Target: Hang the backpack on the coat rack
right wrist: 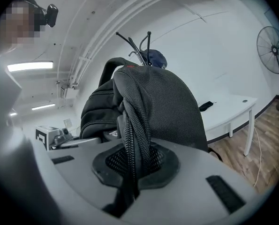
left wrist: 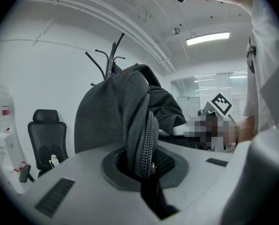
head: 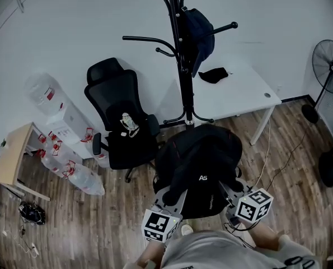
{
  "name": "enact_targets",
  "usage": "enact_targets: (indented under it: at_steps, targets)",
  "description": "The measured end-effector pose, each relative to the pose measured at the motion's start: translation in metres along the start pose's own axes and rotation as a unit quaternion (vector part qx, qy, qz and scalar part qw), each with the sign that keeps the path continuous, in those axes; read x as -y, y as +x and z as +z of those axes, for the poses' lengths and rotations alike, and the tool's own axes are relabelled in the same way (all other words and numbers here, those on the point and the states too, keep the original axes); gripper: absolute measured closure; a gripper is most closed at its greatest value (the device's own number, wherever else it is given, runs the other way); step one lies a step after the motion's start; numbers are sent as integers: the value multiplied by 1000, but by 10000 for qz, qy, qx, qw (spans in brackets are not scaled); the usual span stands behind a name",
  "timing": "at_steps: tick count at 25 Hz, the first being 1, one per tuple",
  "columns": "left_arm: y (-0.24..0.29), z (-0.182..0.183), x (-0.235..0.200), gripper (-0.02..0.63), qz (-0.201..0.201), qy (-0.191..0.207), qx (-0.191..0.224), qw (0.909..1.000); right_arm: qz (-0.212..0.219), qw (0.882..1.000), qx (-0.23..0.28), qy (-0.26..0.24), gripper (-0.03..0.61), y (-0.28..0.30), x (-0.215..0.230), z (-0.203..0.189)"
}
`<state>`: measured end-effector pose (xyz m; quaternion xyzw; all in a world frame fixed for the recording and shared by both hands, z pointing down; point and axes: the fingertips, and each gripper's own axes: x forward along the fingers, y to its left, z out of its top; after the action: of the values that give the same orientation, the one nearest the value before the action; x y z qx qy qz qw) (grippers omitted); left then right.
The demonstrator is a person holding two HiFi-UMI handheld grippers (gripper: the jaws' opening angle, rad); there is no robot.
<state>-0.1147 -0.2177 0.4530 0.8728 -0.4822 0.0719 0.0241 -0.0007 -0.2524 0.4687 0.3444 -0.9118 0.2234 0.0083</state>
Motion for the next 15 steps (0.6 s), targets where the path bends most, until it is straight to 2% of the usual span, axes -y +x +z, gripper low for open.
enact_targets:
  at_steps: [8,15]
  targets:
    - [3,10,-39,584,-294,95,112,9995,-221,9996,148,-26,545,32,-8,12]
    - [10,24,-56,584,-389,141,212,9989,-203,9996,201,0,545,44,-11,28]
